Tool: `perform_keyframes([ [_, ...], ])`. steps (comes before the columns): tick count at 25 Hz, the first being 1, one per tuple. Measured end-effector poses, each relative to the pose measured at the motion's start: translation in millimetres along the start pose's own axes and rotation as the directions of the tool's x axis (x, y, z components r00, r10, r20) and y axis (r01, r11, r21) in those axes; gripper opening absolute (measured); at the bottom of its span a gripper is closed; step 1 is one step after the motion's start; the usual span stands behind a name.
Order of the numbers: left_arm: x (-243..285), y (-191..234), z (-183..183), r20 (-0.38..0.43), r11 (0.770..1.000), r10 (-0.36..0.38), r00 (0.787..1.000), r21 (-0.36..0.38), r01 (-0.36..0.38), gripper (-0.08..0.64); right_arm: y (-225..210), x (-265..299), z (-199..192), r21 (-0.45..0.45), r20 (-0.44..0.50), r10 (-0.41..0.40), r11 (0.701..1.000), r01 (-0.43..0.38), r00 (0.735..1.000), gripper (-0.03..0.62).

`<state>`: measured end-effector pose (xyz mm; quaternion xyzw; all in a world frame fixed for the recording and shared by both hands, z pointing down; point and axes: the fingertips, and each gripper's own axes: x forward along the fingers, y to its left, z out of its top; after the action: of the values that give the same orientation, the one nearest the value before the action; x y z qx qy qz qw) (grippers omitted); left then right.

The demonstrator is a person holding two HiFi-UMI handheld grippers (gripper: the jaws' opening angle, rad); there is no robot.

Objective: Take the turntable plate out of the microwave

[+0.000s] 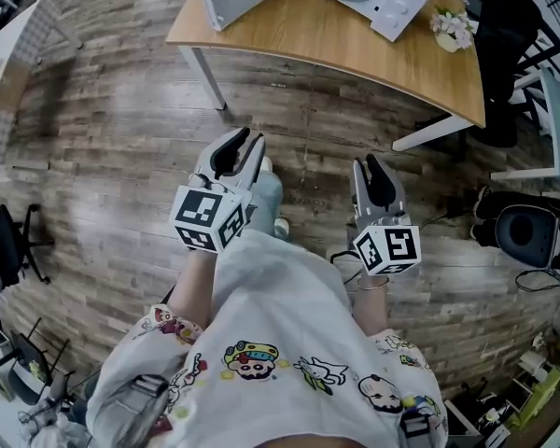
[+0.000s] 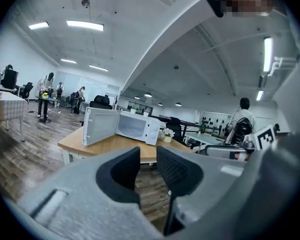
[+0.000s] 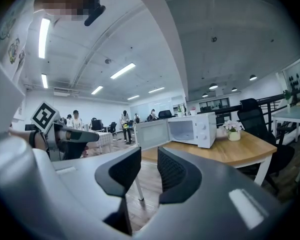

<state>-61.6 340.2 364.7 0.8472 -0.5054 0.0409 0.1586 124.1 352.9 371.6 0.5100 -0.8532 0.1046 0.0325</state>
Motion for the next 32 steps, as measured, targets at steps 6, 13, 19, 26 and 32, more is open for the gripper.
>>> perform_keyframes([
  [6,19,18,-1,-0.010,1.000,0.001,1.000,-0.013,-0.001,0.108,-9,26,-3,0.024,-0.014,0.004,1.000,-0.004,1.000,0.114],
  [13,72,58,18,-0.015,1.000,-0.015,1.000,-0.023,0.015,0.114,-28,87,5,0.029,-0.033,-0.006,1.000,0.007,0.999,0.118],
  [19,128,94,44,-0.022,0.999,-0.036,0.999,-0.021,0.036,0.115,-50,148,28,0.028,-0.022,-0.024,0.999,0.024,0.999,0.119],
  [26,172,127,73,-0.020,0.997,-0.081,0.997,-0.012,0.081,0.115,-65,200,50,0.031,-0.002,-0.064,0.997,0.064,0.998,0.120],
  [32,196,152,87,-0.018,0.994,-0.112,0.994,-0.004,0.112,0.115,-72,227,54,0.043,0.000,-0.110,0.993,0.110,0.994,0.120],
])
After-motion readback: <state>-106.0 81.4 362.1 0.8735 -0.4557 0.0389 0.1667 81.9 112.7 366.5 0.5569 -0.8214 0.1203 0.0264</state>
